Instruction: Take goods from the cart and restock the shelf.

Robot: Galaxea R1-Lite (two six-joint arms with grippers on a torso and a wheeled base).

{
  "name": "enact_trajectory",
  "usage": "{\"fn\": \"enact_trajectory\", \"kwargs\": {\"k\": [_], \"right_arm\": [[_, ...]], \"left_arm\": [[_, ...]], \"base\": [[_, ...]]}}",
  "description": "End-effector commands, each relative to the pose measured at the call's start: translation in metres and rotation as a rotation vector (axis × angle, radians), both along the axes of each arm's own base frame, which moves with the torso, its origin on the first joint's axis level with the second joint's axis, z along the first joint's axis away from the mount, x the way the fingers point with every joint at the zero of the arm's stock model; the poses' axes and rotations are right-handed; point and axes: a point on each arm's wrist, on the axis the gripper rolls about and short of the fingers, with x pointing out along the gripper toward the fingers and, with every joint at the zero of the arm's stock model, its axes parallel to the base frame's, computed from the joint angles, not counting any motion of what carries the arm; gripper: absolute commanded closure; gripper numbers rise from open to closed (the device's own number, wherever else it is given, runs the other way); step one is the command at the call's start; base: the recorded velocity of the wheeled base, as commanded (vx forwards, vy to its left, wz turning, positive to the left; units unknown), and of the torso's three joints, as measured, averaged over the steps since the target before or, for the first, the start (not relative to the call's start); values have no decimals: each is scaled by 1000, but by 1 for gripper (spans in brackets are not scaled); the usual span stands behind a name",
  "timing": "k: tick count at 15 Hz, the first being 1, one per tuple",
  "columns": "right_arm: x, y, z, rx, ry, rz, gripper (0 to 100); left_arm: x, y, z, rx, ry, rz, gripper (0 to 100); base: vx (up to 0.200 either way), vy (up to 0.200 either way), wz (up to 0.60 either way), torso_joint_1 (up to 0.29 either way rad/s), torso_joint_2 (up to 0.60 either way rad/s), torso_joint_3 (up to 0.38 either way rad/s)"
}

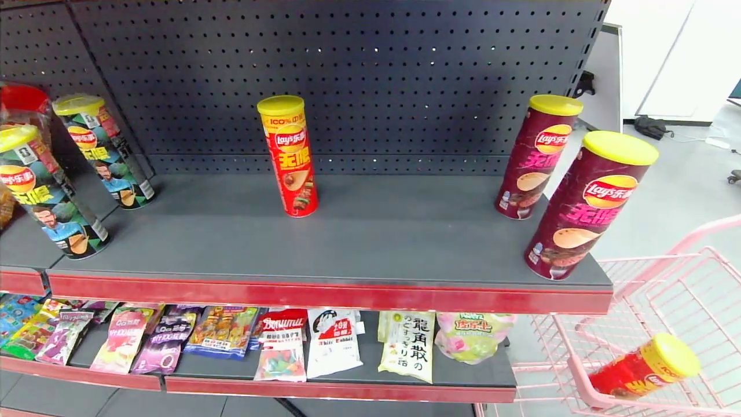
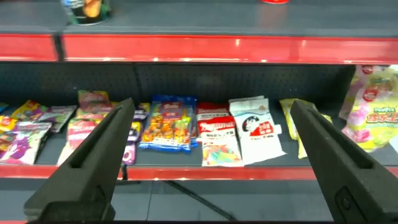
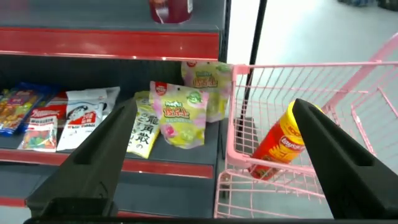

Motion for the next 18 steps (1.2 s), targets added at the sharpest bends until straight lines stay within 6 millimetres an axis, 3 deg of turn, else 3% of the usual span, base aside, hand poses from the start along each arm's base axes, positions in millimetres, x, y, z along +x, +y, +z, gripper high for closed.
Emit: {"fn": "enact_trajectory", "kwargs": {"k": [1,10,18], "right_arm": [[0,0,0,0,-1,1,0],[0,0,0,1,-1,1,0],[0,0,0,4,-1,0,0]], "left_arm": [[0,0,0,-1,2,0,0],[0,0,0,-1,2,0,0],[0,0,0,-1,2,0,0]], "base": [[0,0,-600,-2,7,7],[0,0,-600,2,4,1],[0,0,0,0,0,0]]}}
